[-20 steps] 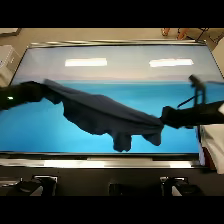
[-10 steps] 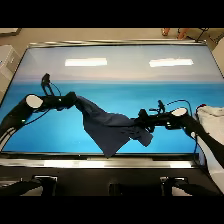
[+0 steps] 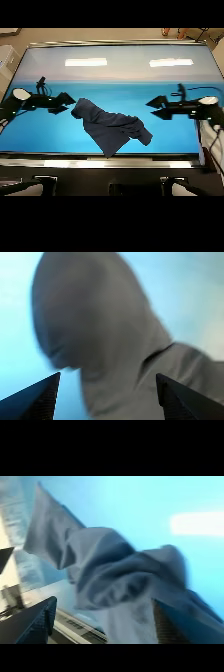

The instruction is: Fold the clothes and pants, and hang the long-sleeved shirts on hangers.

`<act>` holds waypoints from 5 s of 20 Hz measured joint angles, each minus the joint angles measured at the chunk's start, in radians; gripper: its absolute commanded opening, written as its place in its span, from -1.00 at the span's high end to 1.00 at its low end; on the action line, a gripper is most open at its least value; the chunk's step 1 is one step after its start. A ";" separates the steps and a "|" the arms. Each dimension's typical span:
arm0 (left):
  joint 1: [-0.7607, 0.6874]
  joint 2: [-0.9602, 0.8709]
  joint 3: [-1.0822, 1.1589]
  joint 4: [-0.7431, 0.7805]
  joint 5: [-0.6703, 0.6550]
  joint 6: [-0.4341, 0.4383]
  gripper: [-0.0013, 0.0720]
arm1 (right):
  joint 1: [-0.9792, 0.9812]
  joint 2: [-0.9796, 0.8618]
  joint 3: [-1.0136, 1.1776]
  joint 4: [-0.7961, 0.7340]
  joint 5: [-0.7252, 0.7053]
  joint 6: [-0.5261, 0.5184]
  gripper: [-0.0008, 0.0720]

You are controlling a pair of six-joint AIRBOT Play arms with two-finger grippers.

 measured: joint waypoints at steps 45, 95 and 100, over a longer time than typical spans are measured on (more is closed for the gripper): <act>-0.110 0.431 0.184 -0.254 0.339 0.341 0.91 | 0.116 0.208 0.307 -0.188 -0.160 -0.011 0.88; 0.323 -0.017 -0.267 0.118 -0.322 0.203 -0.96 | 0.116 0.114 -0.196 -0.389 0.011 0.210 -0.95; 0.287 -0.010 -0.370 0.038 -0.220 0.232 -0.27 | 0.143 0.114 -0.251 -0.342 -0.071 0.210 -0.95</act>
